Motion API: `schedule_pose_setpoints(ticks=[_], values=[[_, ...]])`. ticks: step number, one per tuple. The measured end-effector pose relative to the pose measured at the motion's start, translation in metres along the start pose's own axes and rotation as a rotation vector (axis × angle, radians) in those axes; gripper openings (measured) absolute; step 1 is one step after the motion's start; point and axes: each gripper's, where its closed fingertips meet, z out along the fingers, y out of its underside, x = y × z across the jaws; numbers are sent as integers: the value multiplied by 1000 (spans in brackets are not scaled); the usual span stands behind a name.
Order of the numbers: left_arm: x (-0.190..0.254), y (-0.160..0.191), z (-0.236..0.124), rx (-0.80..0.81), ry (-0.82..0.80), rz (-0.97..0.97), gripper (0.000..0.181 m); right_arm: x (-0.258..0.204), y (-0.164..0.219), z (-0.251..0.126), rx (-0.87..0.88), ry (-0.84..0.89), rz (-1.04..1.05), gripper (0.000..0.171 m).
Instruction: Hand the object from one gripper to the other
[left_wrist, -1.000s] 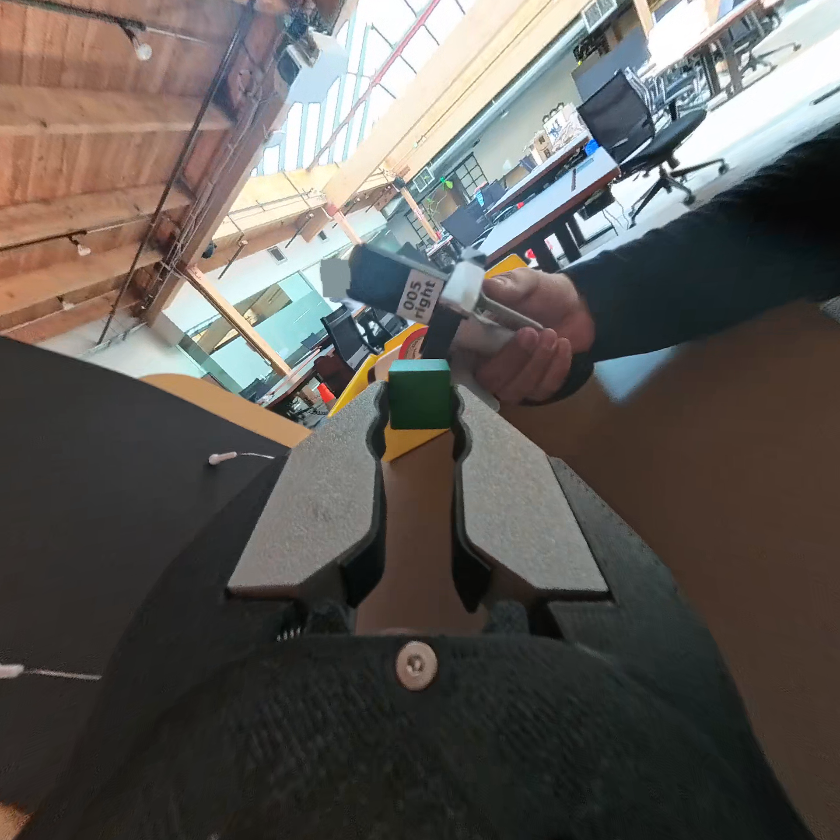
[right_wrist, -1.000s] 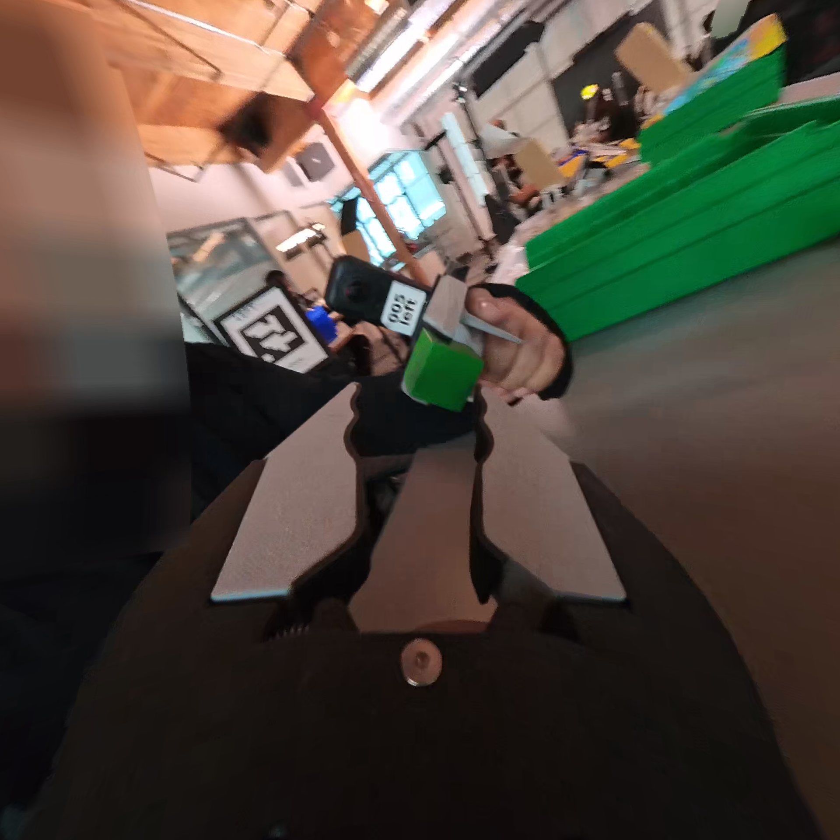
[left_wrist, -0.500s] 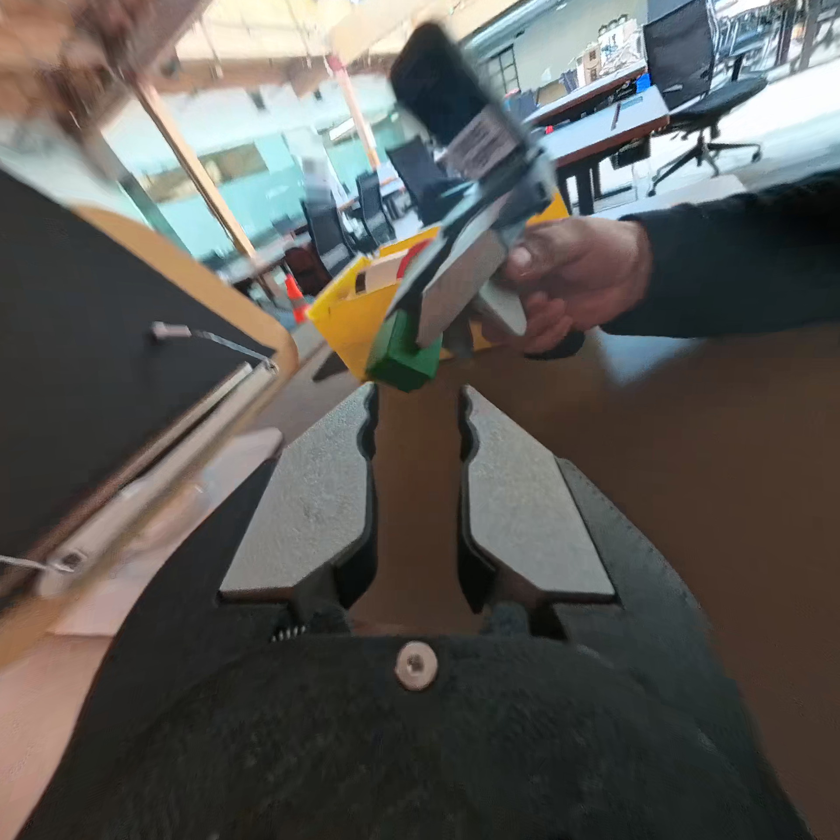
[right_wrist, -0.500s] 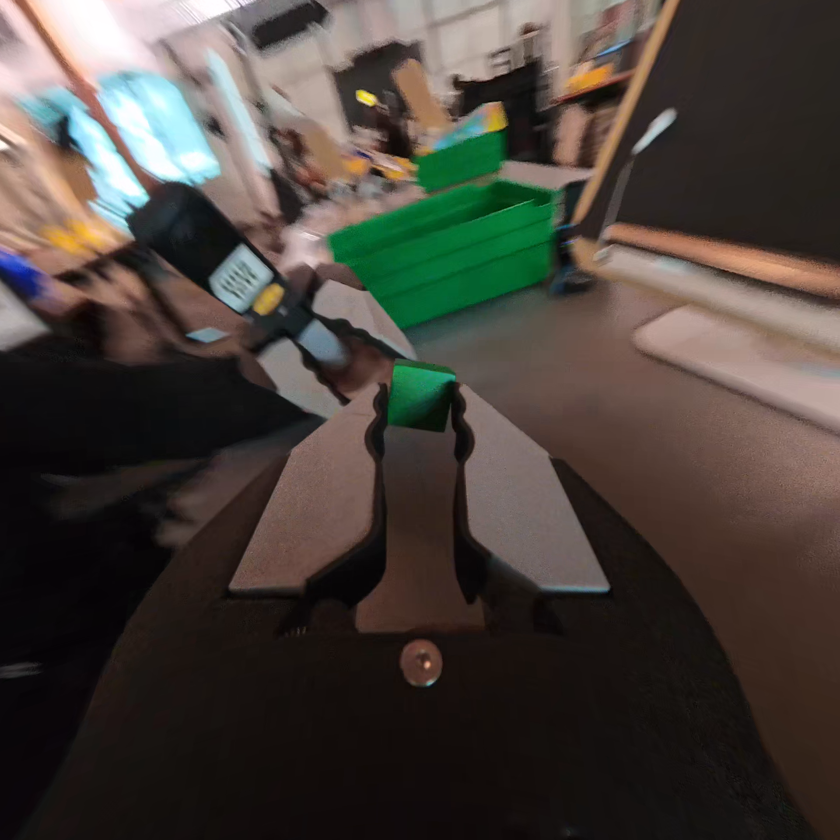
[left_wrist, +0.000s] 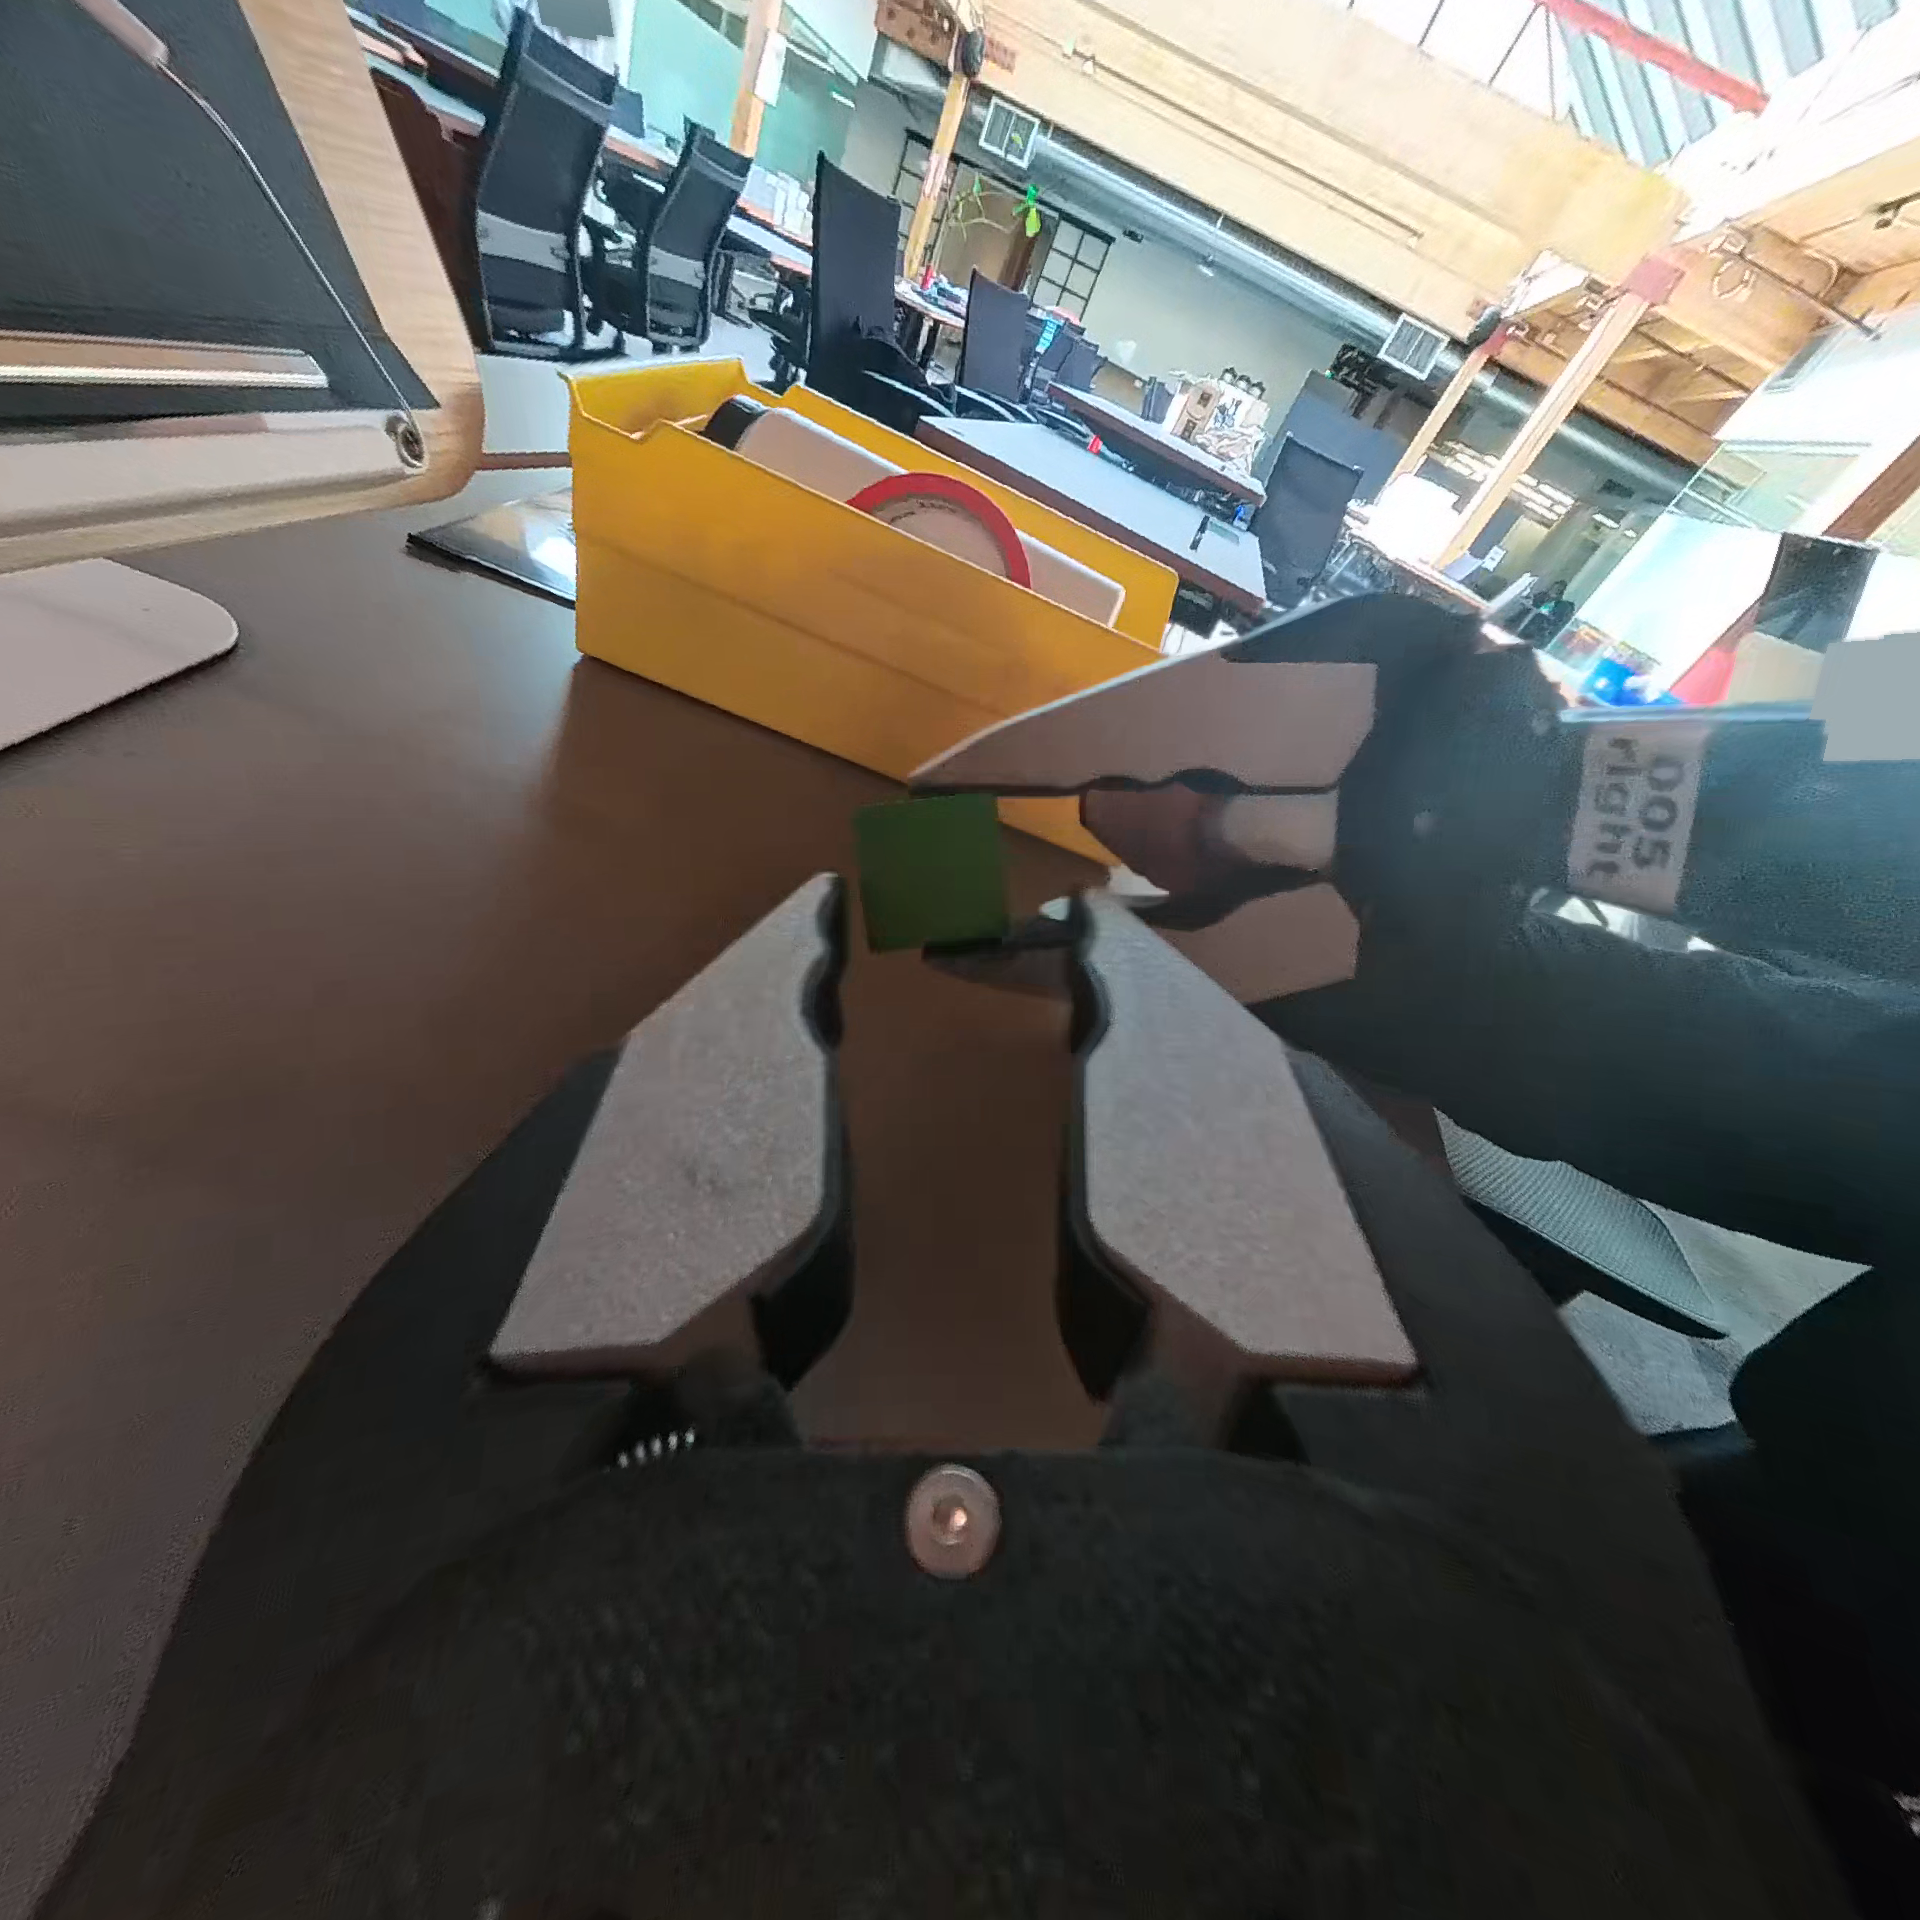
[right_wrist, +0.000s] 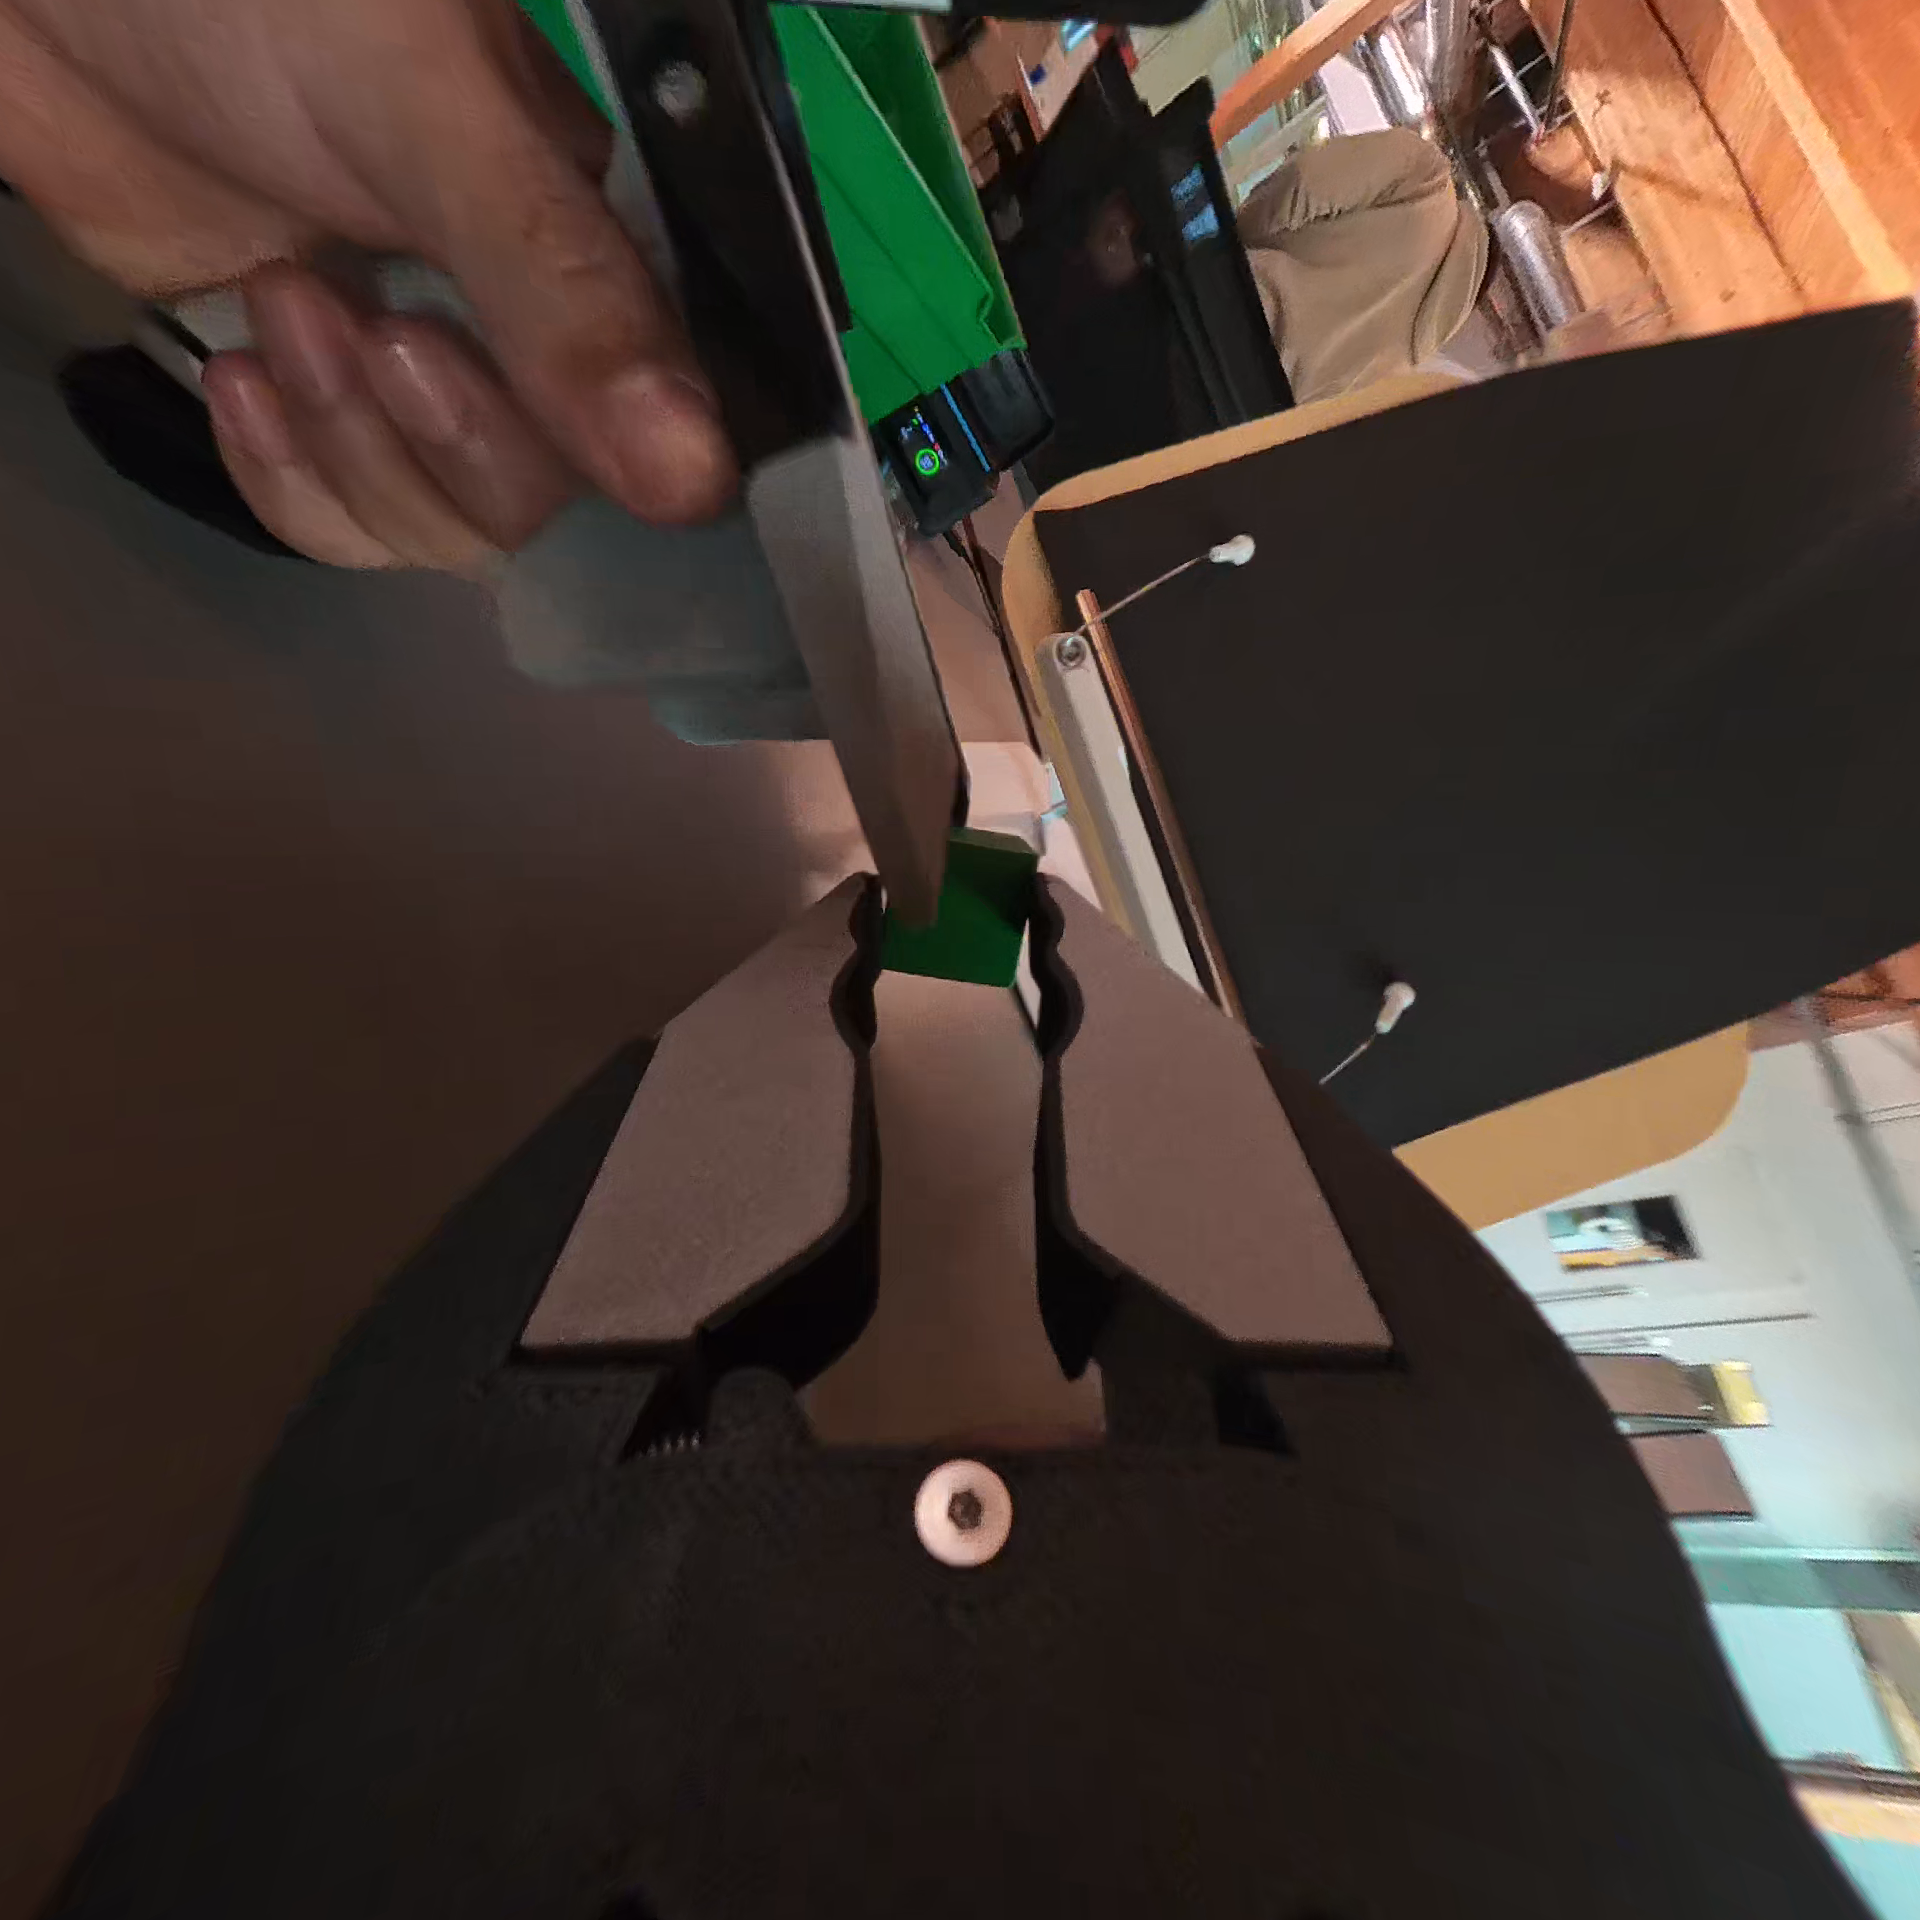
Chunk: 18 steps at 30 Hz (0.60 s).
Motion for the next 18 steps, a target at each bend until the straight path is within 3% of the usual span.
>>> schedule_pose_setpoints(ticks=[2, 7, 10, 13, 18], values=[[-2, 5, 1, -25, -15, 29, 25, -3, -5, -1, 4, 19, -62, 24], [-9, 7, -4, -63, -87, 188, 26, -8, -4, 1, 9, 5, -48, 24], [-14, -9, -15, -3, -179, 404, 25, -2, 8, 1, 20, -82, 227, 26], [12, -24, -25, 110, -122, 653, 25, 4, 19, -3, 54, -260, 608, 31], [45, -32, -29, 230, -39, 793, 25, 17, -34, -47, 486, -762, 1159, 33]])
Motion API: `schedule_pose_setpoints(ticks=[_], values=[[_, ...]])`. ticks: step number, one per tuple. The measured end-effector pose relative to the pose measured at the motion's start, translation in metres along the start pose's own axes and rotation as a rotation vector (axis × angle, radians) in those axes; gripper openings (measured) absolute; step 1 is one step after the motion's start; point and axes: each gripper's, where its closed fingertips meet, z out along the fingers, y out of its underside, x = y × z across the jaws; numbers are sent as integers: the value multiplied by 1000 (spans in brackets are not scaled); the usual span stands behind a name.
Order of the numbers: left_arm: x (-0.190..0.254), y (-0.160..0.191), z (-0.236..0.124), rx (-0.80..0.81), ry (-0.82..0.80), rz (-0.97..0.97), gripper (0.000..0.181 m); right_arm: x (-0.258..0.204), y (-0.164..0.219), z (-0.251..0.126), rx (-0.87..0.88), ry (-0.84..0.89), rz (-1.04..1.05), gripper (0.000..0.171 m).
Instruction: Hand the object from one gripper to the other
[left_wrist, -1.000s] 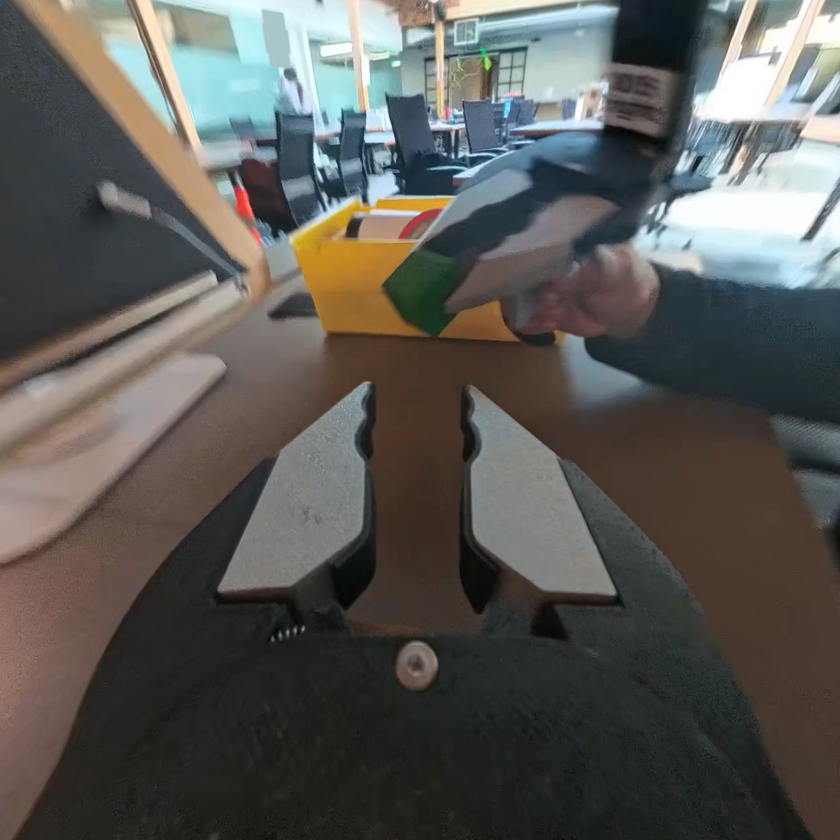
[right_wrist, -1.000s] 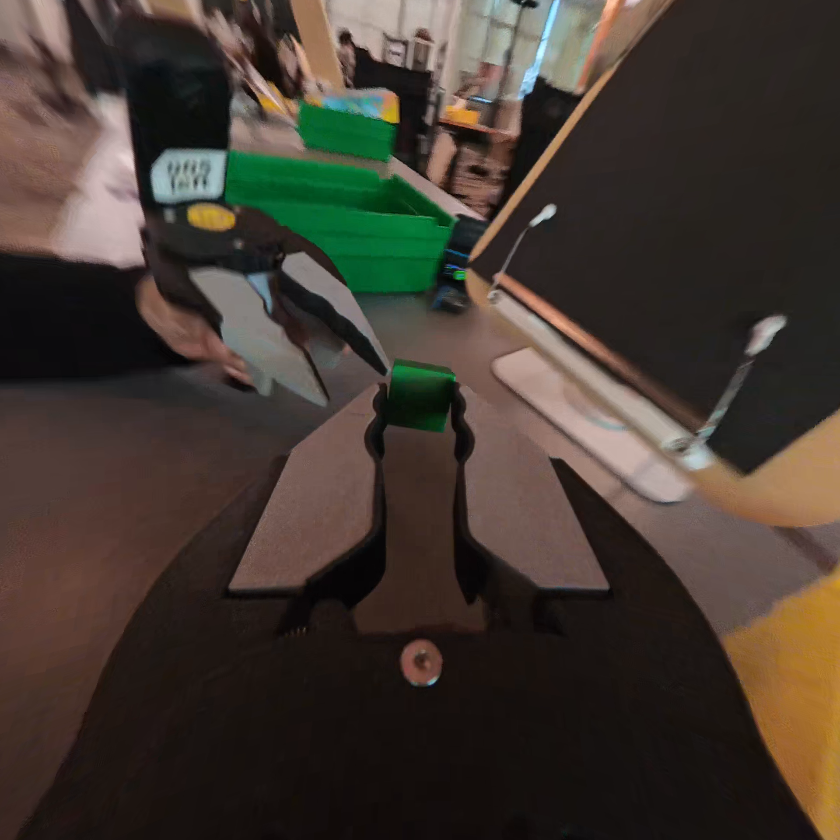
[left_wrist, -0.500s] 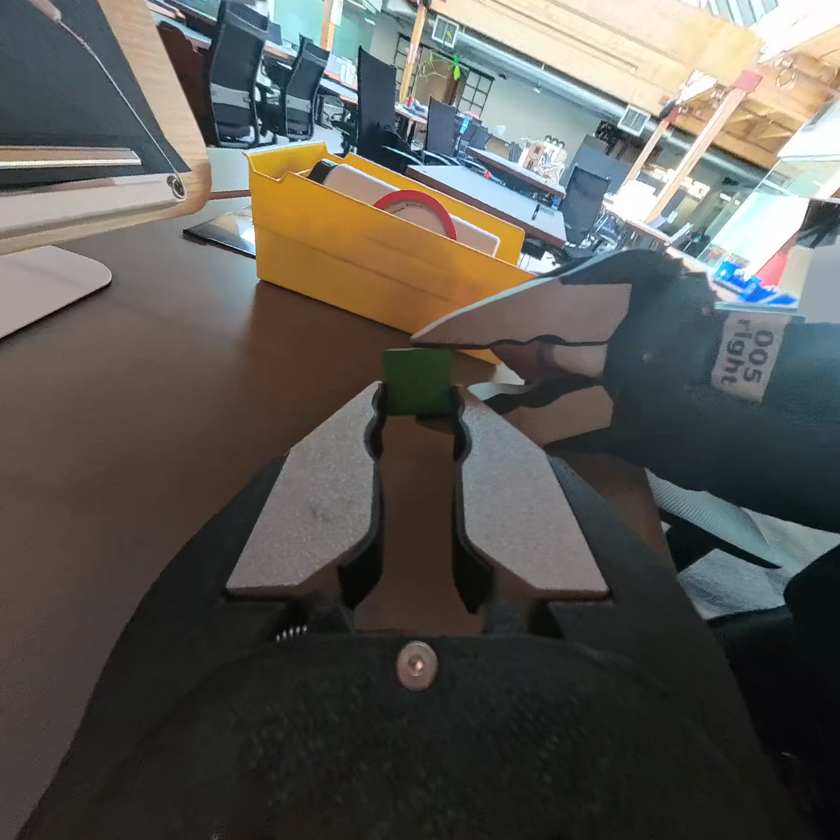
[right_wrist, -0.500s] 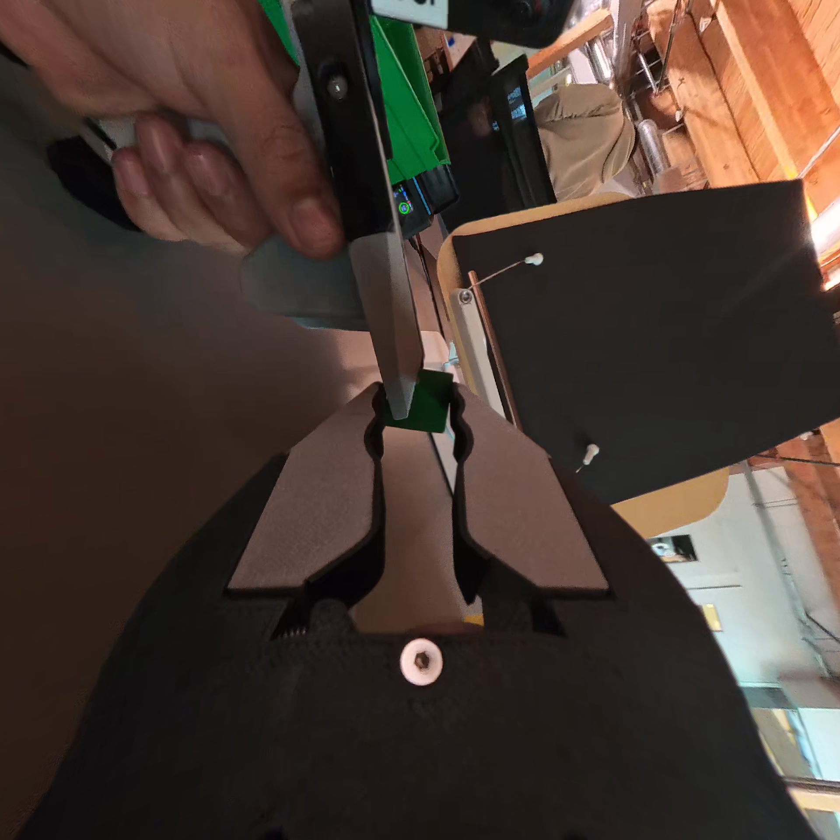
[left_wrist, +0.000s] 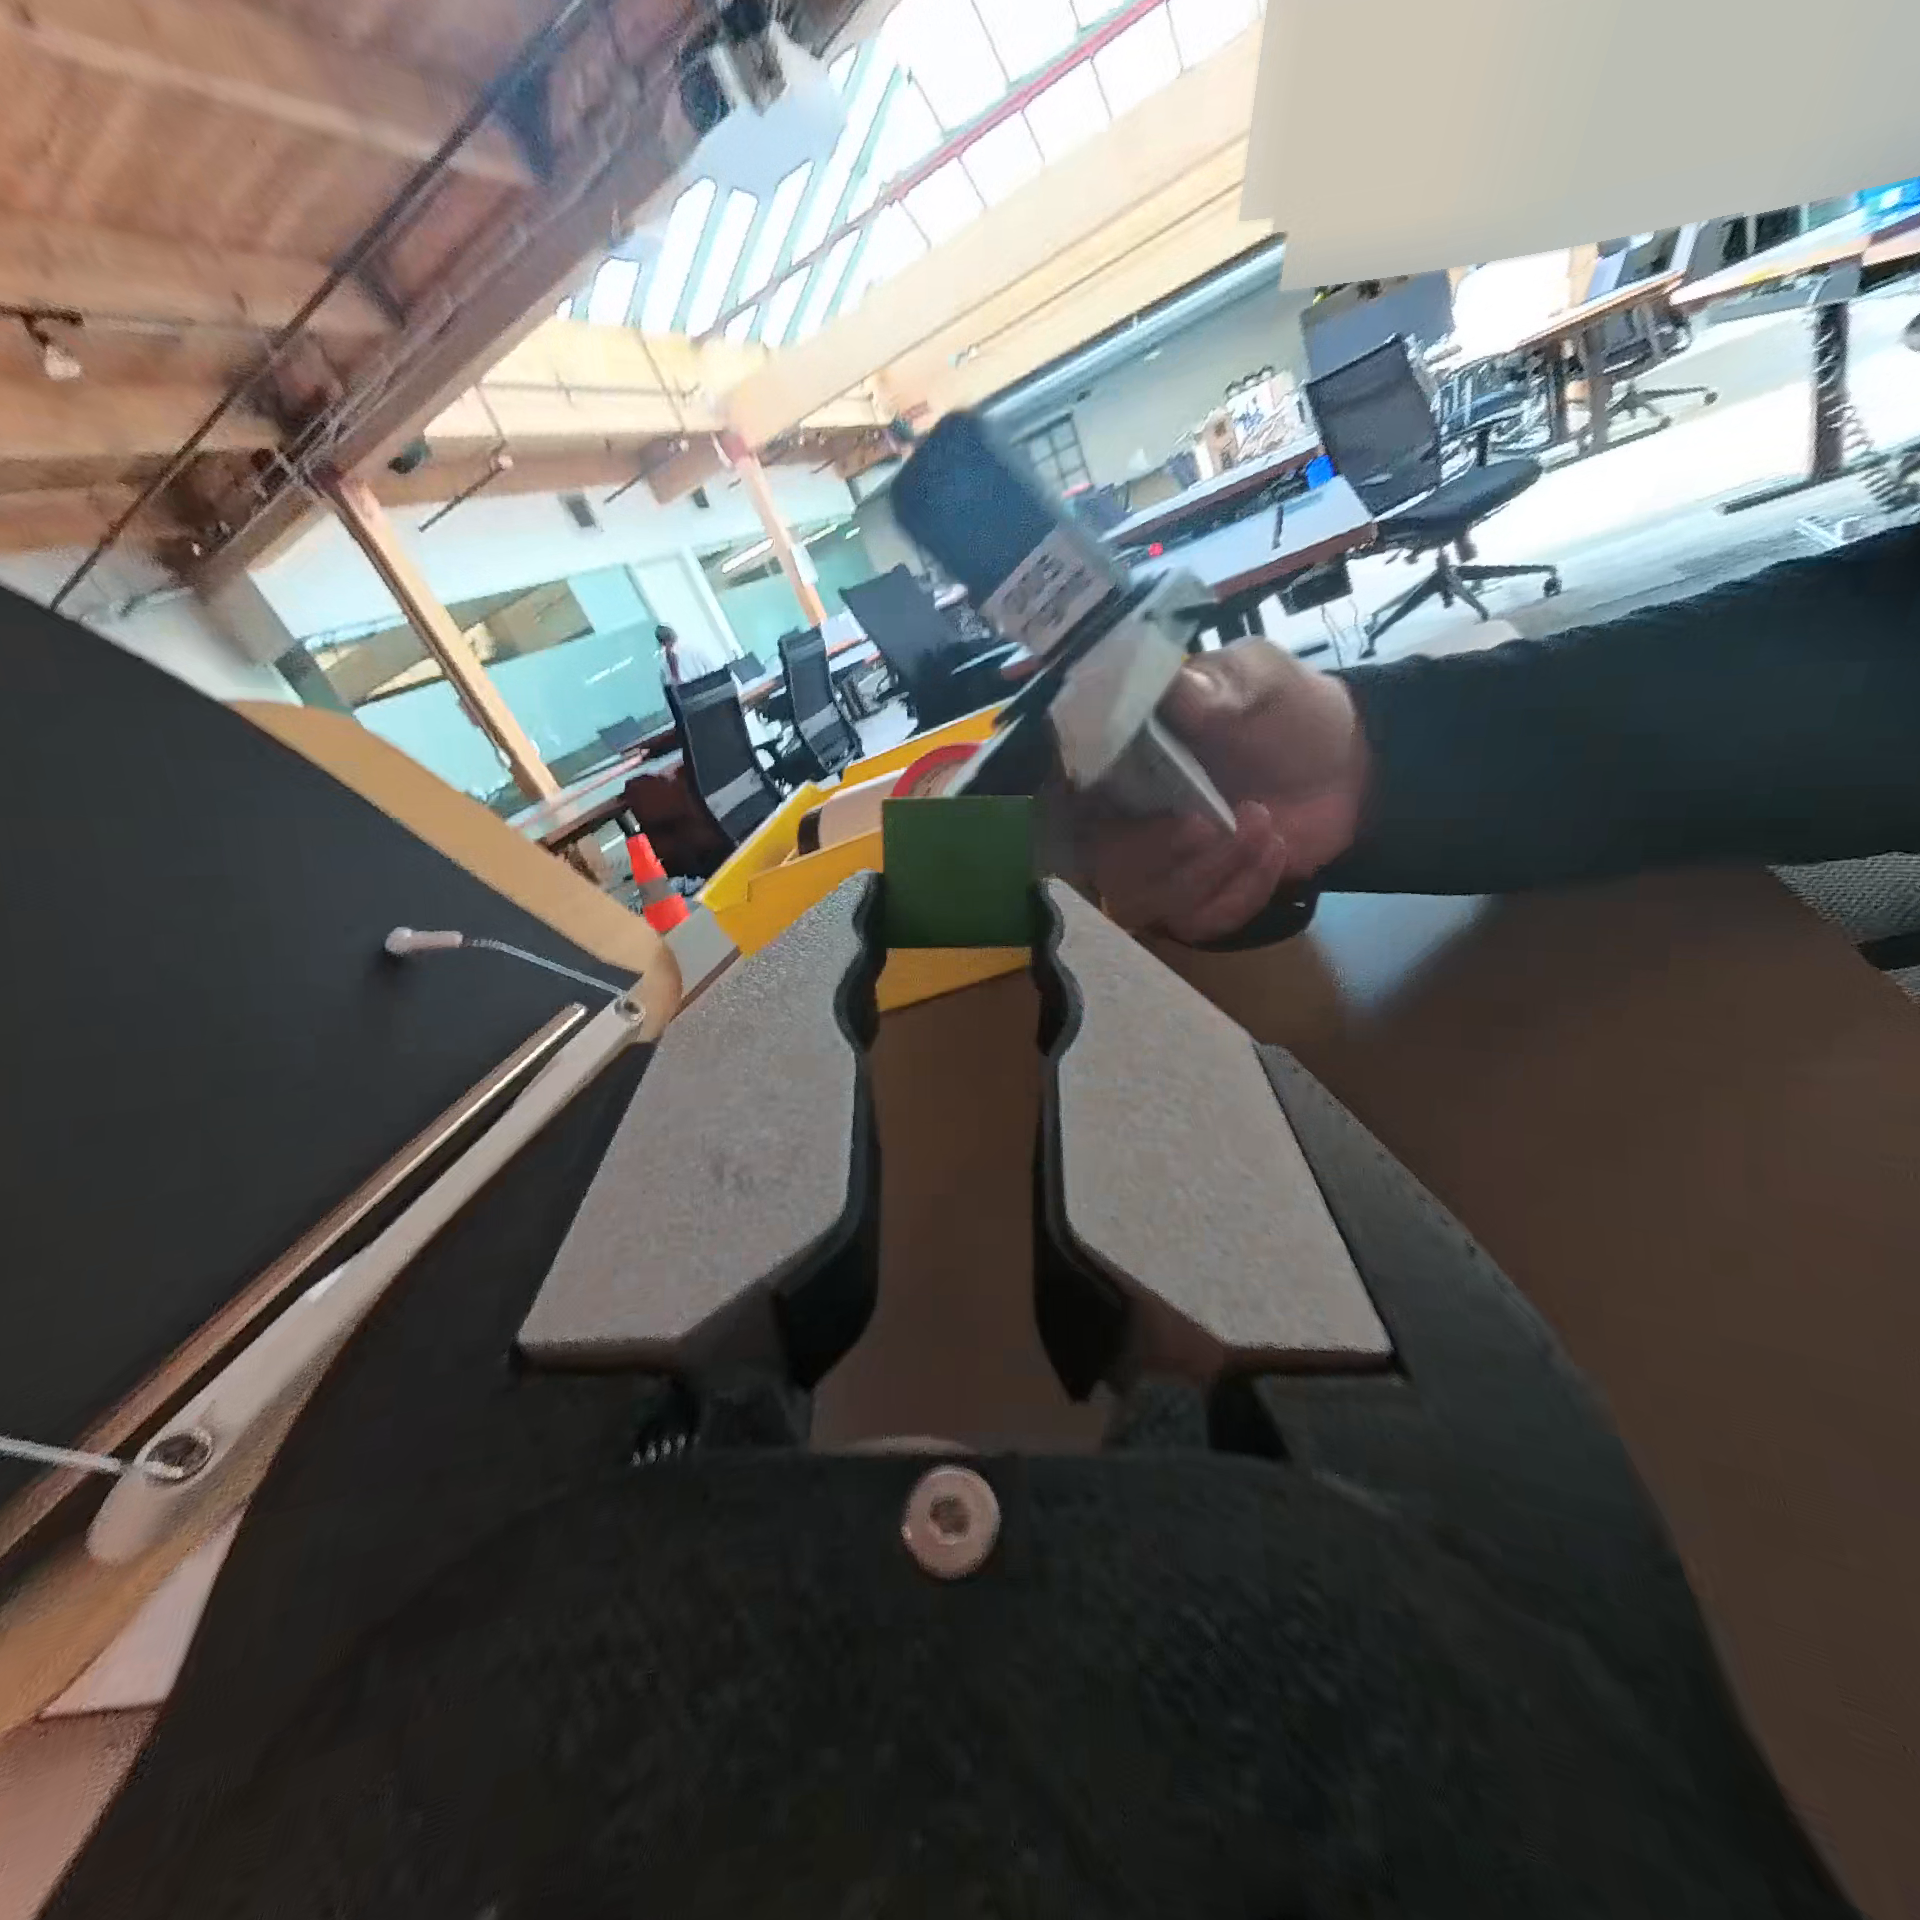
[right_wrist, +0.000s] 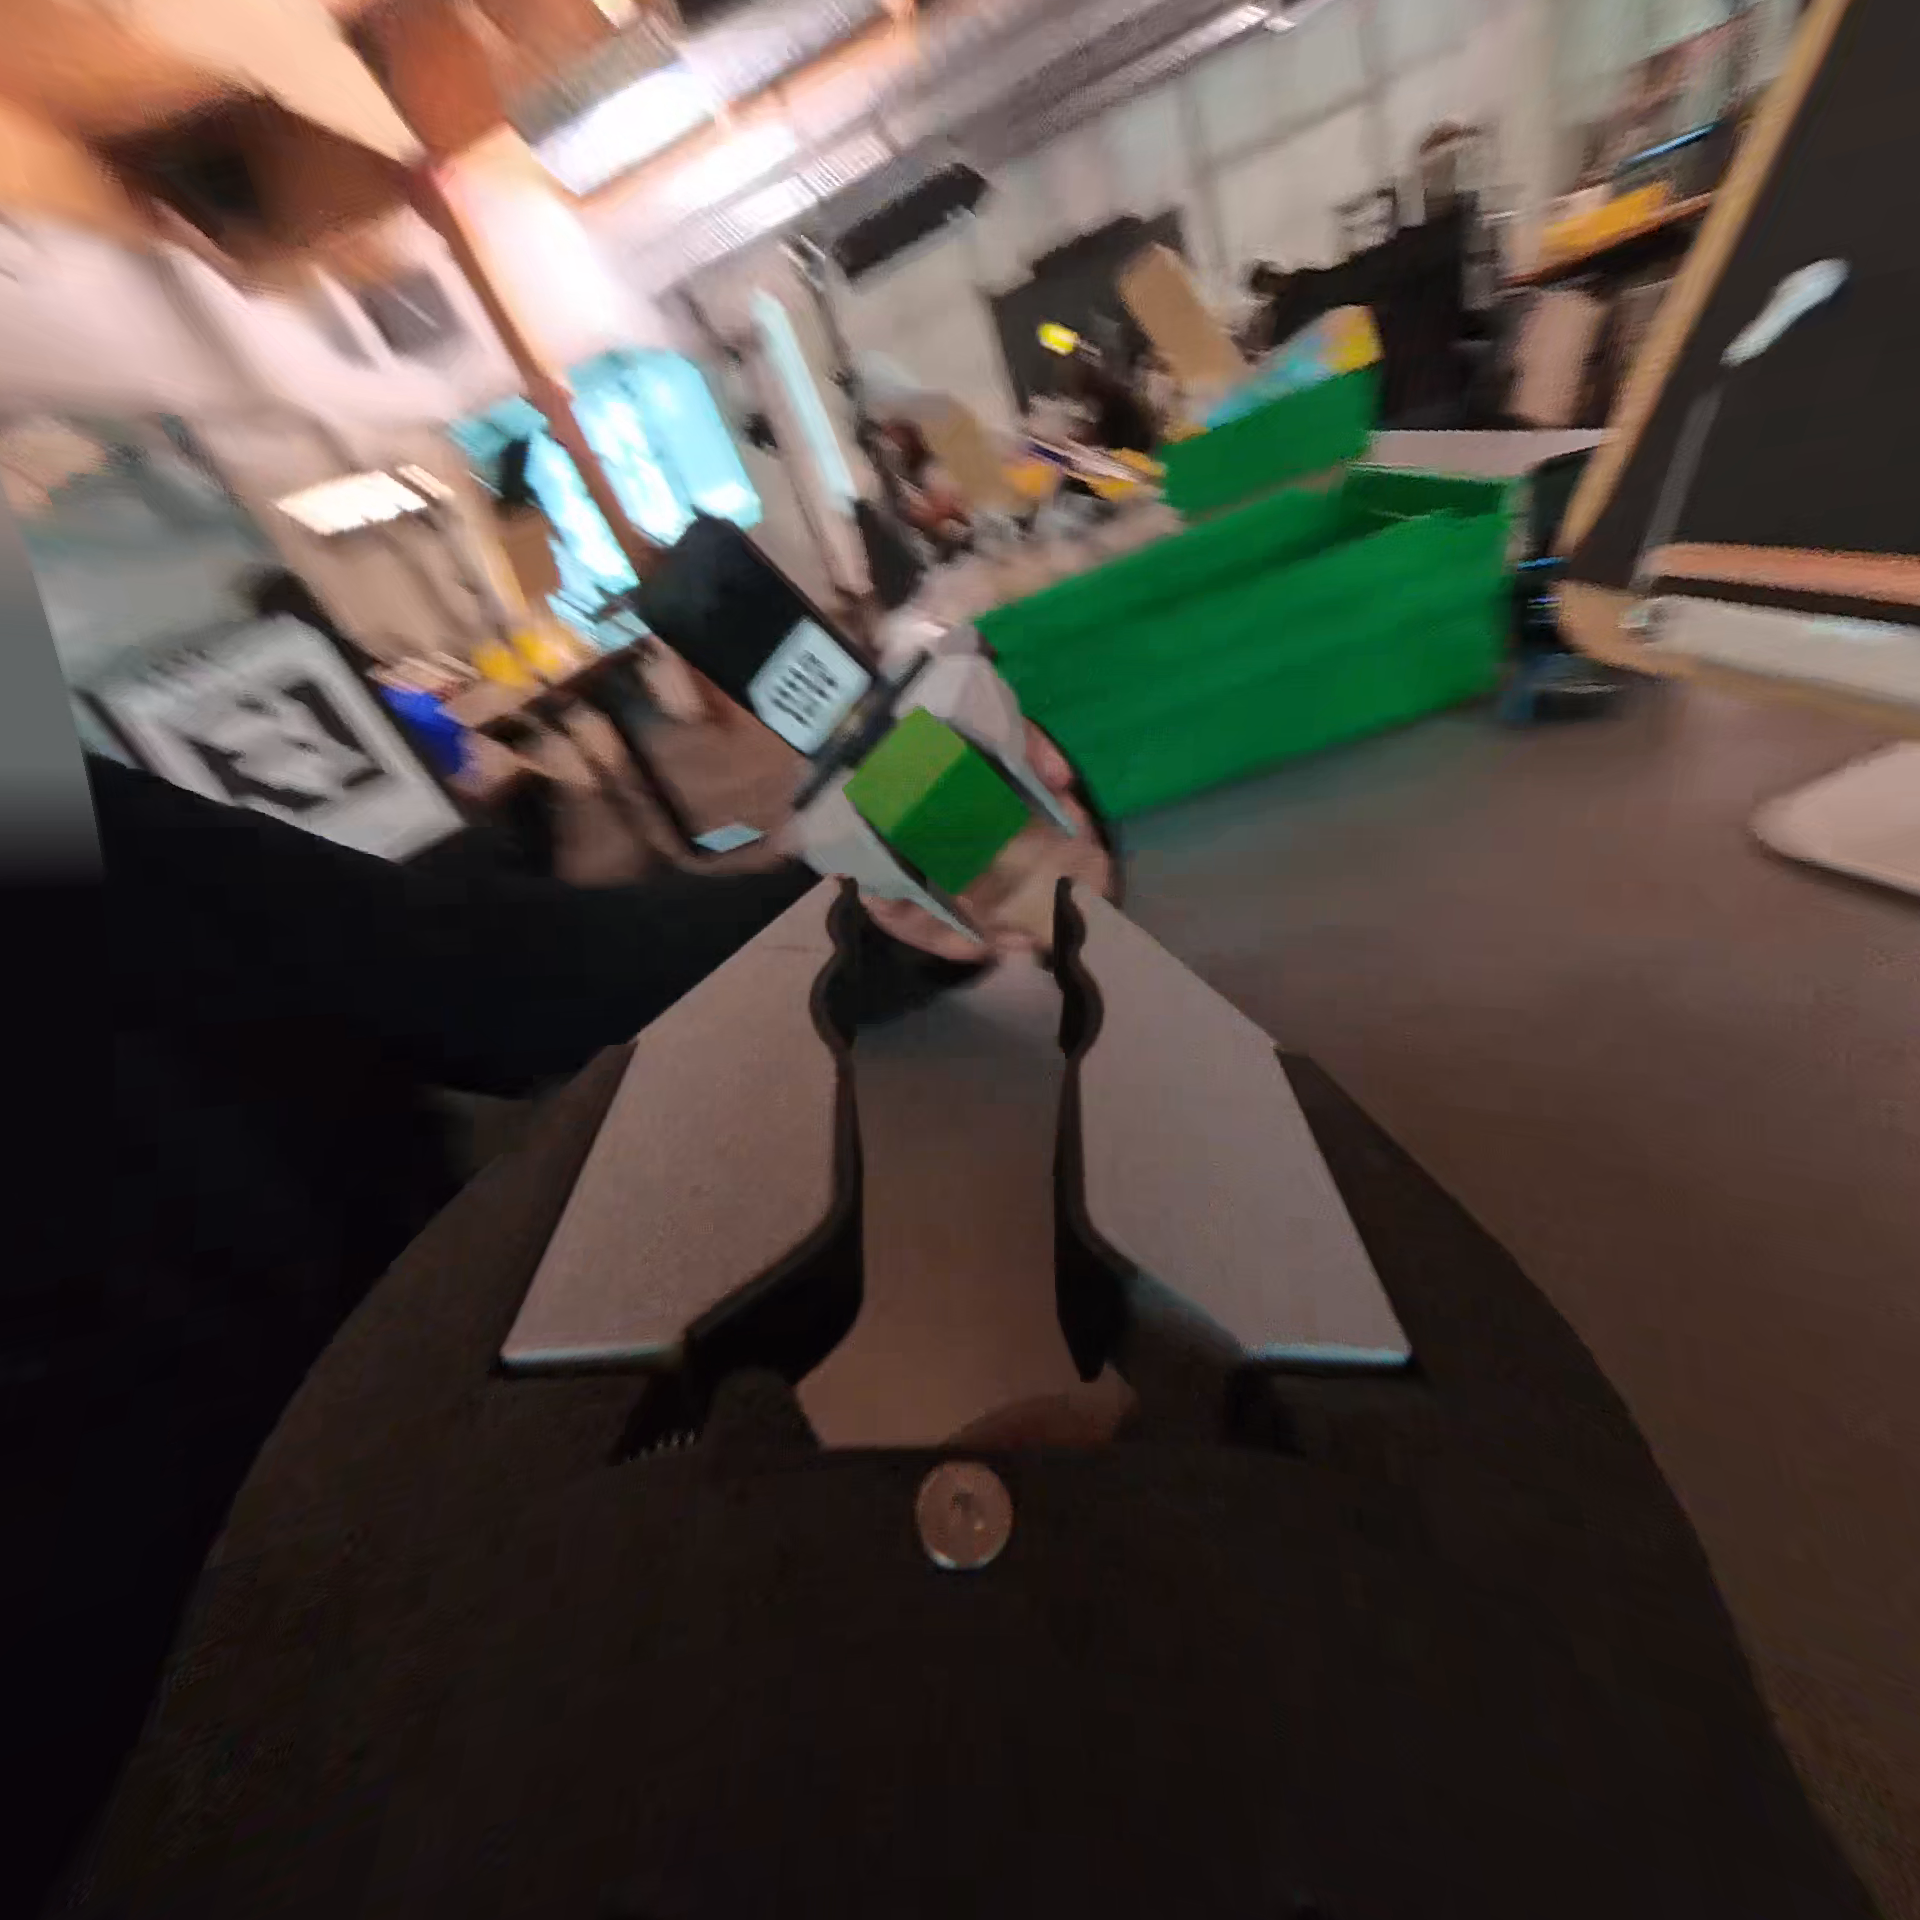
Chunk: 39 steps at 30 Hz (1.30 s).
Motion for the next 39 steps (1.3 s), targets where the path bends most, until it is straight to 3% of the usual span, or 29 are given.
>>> schedule_pose_setpoints(ticks=[6, 10, 13, 22, 26, 29, 33, 36, 39], values=[[19, -7, 8, 8, 12, 133, 25, -28, -1, 6, 31, -279, 269, 37], [17, 2, 13, -45, -48, 183, 25, -24, 1, 11, 40, -305, 369, 30], [14, 18, 17, -127, -51, 106, 28, -13, 1, 8, 56, -246, 339, 26], [-6, 41, 11, -201, -30, -252, 49, 25, 0, -2, -55, 243, -165, 24], [-2, 37, 10, -143, 115, -651, 50, 34, 6, -8, -207, 472, -594, 23], [-4, 53, 9, -188, 140, -870, 53, 31, 13, -1, -294, 558, -853, 24], [3, 56, 14, -196, 164, -930, 55, 30, 26, 12, -411, 623, -1088, 24], [10, 54, 17, -200, 180, -886, 26, 30, 33, 19, -461, 638, -1160, 24], [9, 59, 15, -262, 154, -752, 26, 34, 37, 19, -472, 651, -1184, 24]])
